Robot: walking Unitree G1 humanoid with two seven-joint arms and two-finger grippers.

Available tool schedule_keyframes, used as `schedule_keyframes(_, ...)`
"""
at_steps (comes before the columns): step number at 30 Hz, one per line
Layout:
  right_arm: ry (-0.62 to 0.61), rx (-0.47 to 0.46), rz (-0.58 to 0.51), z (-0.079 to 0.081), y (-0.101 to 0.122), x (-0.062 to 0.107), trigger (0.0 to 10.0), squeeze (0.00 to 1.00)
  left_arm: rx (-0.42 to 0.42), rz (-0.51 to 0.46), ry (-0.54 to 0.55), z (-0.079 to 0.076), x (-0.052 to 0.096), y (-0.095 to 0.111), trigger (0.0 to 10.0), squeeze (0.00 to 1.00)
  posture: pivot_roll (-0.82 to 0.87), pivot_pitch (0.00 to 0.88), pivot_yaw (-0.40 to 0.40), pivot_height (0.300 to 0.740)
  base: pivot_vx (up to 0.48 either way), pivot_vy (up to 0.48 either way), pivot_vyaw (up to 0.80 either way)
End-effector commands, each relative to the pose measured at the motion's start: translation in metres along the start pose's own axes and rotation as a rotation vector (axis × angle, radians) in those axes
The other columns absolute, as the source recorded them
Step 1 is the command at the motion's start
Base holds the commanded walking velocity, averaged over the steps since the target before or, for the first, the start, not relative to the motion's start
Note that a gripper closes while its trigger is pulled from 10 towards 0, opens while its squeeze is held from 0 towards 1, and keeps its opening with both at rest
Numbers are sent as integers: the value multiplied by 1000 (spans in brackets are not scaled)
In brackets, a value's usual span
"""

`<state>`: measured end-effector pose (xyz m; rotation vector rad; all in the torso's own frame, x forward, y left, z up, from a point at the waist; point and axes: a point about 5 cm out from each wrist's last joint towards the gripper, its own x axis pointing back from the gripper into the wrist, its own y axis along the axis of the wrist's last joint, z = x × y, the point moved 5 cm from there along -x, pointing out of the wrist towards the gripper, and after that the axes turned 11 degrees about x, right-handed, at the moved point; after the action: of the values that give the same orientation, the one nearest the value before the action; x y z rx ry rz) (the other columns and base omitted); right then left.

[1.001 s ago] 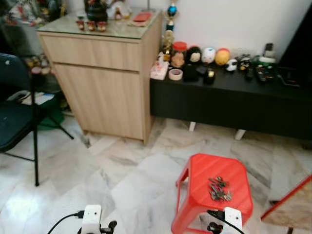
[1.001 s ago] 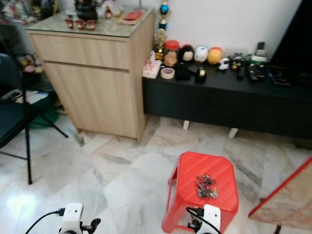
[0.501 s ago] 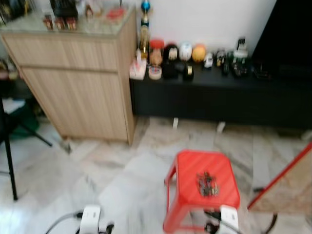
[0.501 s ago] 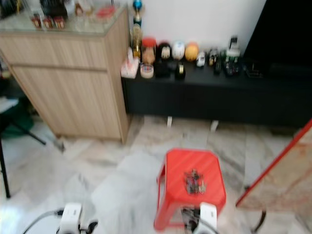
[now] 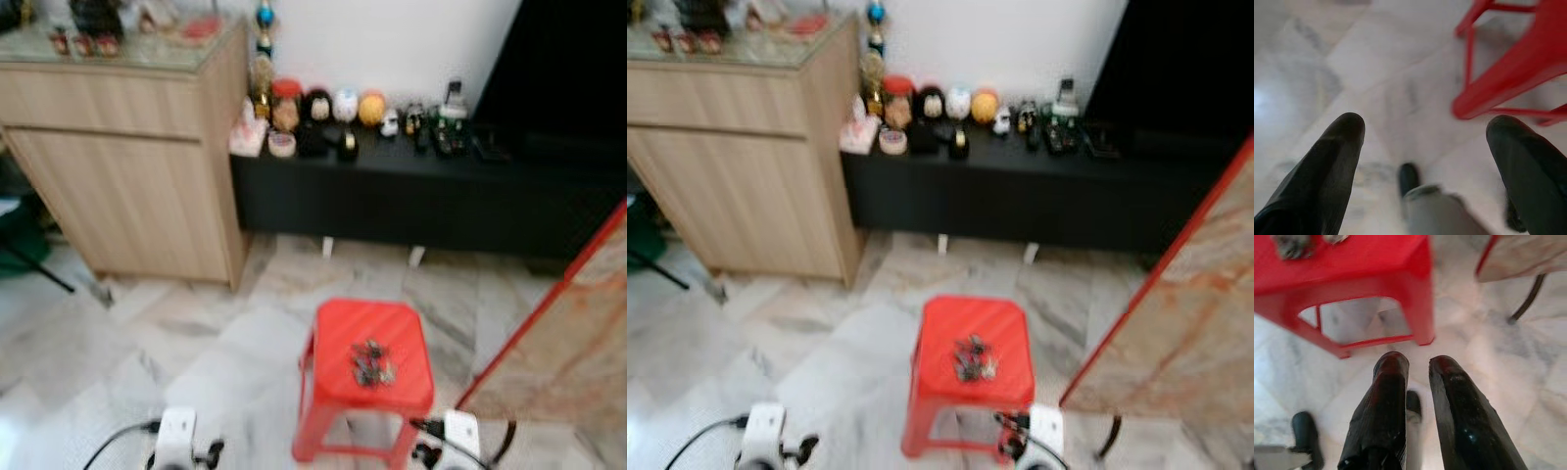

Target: Hang keys on a hook

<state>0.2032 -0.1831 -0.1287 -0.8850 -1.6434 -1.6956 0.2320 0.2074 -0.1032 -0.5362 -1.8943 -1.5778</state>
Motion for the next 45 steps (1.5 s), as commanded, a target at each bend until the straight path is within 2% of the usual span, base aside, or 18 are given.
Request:
schedule_keyframes(1,3,1,-24,3,5,-1,10000,0,35,-81,13,7,-2,20,10000,0,29,21,-76,740,0,0,0)
schedule_keyframes(2,-4,-13,-60,2,10,0,10000,0,66,-154,5,5,-3,38,10000,0,31,19,-78,740,0,0,0)
schedule_keyframes(8,-33,-33,-167,-2,24,2,10000,0,49,-323,-30,0,-1,76,10000,0,12,14,-87,740,0,0,0)
schedule_keyframes(9,-31,-2,-186,-2,27,2,10000,0,42,-358,-36,-1,0,82,10000,0,2,13,-91,740,0,0,0)
schedule_keyframes(12,-13,10,-231,-1,32,4,10000,0,21,-463,-71,-7,7,100,10000,0,-12,1,-91,740,0,0,0)
schedule_keyframes(13,-2,0,-262,-1,36,5,10000,0,21,-537,-103,-12,14,113,10000,0,-13,0,-93,740,0,0,0)
schedule_keyframes(16,4,2,-277,-1,37,6,10000,0,21,-576,-122,-16,18,119,10000,0,-12,0,-94,740,0,0,0)
schedule_keyframes(17,7,37,-413,0,75,8,10000,0,29,-609,-137,-19,23,124,10000,0,-14,0,-93,740,0,0,0)
schedule_keyframes(18,7,37,-413,0,75,8,10000,0,29,-609,-137,-19,23,124,10000,0,-14,0,-93,740,0,0,0)
schedule_keyframes(19,18,69,-620,4,131,20,10000,0,38,-634,-153,-22,28,127,10000,0,-15,0,-92,740,0,0,0)
schedule_keyframes(20,30,72,-676,7,143,25,10000,0,38,-643,-160,-23,30,127,10000,0,-17,0,-89,740,0,0,0)
schedule_keyframes(26,41,34,-655,11,131,23,10000,0,55,-625,-168,-27,32,123,10000,0,-8,0,-84,740,0,0,0)
schedule_keyframes(32,39,-9,-678,15,136,26,10000,0,53,-598,-172,-30,31,121,10000,0,-20,0,-73,740,0,0,0)
schedule_keyframes(40,22,-39,-739,11,151,33,10000,0,48,-633,-191,-35,35,141,10000,0,-23,0,-66,740,0,71,0)
schedule_keyframes(45,24,-40,-717,8,149,31,10000,0,49,-642,-215,-42,36,150,10000,0,-12,0,-71,740,0,289,0)
